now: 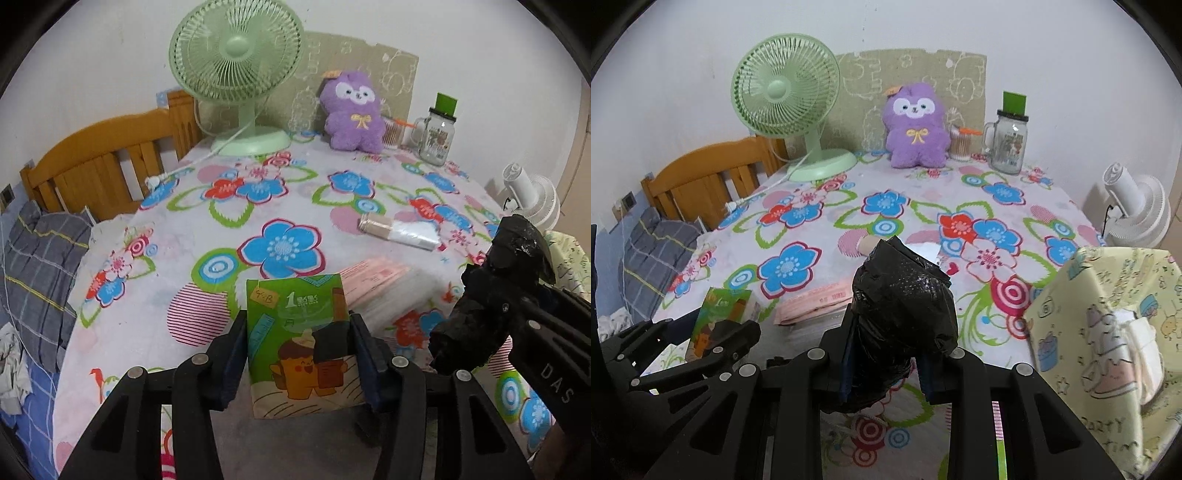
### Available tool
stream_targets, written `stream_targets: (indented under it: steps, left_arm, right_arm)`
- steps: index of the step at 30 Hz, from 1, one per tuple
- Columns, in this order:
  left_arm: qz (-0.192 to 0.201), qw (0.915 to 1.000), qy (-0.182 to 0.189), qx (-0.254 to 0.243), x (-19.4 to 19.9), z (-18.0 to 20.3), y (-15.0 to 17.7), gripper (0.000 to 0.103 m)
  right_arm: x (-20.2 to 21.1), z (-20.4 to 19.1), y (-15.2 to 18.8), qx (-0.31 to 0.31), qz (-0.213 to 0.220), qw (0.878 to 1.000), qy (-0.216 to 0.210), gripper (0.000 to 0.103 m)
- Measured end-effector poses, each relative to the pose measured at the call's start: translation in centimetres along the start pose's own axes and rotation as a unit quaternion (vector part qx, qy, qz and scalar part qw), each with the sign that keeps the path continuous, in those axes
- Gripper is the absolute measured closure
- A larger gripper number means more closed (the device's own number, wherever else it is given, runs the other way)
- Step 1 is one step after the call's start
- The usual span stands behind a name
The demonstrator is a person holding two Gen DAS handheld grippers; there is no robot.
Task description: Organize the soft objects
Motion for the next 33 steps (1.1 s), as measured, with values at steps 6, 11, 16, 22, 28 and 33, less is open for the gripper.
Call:
stream_targets:
  steps: [6,11,16,22,28,33]
  left_arm:
    - [0.020,0.9996,-0.004,-0.017,1.9,1.4,-0.2,0.050]
    - [0.037,0.9990,0.005,-0.025,3.7,2.8,-0.1,0.050]
    - [0.051,0.9981,0.010,-0.035,5.3,4.2,0.1,0.049]
    - [0.066,0.9968,0.017,-0.042,7.1,5.9,0.5,0.049]
    - [0.081,0.9953,0.017,-0.051,8.8,7.8,0.9,0.049]
    - [0.094,0.9937,0.014,-0.059,9.9,9.1,1.2,0.049]
  right_arm:
    - [2.6,0.6,0.1,0.000,0.025,1.000,-0.001,0.073]
    - [4.4,1.2,0.3,-0.002,0.039,0.999,0.001,0.073]
    - [6.3,1.8,0.8,-0.001,0.052,0.999,0.003,0.073]
    - [8.2,2.6,1.6,-0.001,0.065,0.998,0.004,0.073]
    - [9.8,4.0,2.1,-0.006,0.075,0.997,0.013,0.073]
    - [11.1,5.3,2.5,-0.012,0.082,0.996,0.018,0.073]
Point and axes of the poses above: each gripper's, at about its wrist camera, not at the fingertips, and x roughly against the way its jaws point, z to its right, y to its underside, the point moved 7 cm from there along -x, roughly the way its jaws point, and after that the axes turned 9 degrees about -z, right-handed, at the moved point
